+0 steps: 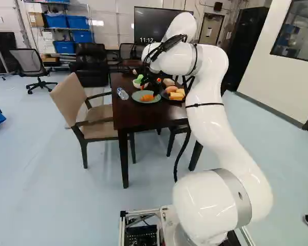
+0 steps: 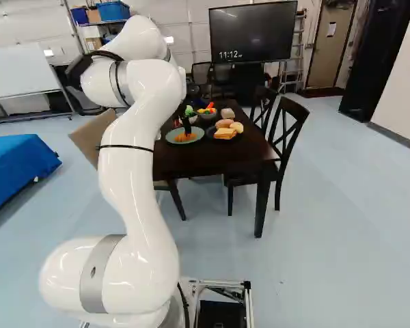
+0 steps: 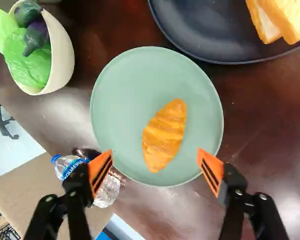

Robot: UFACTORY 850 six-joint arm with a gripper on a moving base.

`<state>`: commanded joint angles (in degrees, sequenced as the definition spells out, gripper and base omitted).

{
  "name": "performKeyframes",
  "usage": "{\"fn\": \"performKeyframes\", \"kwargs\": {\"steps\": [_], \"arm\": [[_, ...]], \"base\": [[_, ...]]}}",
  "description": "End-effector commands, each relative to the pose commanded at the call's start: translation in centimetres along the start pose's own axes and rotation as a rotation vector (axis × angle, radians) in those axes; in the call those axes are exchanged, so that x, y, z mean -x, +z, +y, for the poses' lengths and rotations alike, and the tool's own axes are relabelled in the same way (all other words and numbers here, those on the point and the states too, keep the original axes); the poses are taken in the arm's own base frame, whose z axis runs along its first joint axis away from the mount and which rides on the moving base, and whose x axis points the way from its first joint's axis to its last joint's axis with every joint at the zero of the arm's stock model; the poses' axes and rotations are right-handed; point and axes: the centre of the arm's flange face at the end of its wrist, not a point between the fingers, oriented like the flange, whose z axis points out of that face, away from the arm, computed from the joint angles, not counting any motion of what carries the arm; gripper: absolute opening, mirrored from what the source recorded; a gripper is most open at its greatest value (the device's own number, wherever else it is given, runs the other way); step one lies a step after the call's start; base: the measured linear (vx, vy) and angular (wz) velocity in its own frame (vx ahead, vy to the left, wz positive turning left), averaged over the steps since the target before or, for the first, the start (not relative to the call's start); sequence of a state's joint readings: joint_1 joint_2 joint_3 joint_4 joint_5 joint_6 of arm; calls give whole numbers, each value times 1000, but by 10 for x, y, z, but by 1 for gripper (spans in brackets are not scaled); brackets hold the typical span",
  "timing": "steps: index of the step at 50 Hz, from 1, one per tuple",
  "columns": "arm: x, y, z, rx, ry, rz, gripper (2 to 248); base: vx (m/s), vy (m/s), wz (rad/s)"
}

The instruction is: Move the croissant to the empty plate

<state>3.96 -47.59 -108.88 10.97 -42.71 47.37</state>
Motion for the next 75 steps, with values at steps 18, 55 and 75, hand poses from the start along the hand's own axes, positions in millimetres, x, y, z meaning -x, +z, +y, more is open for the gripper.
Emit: {"fn": "performKeyframes", "kwargs": {"steps": [18,55,75], "arm": [[1,-1,0,0,0,0,247],[45,-72,27,5,-15,-11,247],[66,-94,50,23,-16,-23,247]], "base": [[0,0,0],[0,0,0],[0,0,0]]}}
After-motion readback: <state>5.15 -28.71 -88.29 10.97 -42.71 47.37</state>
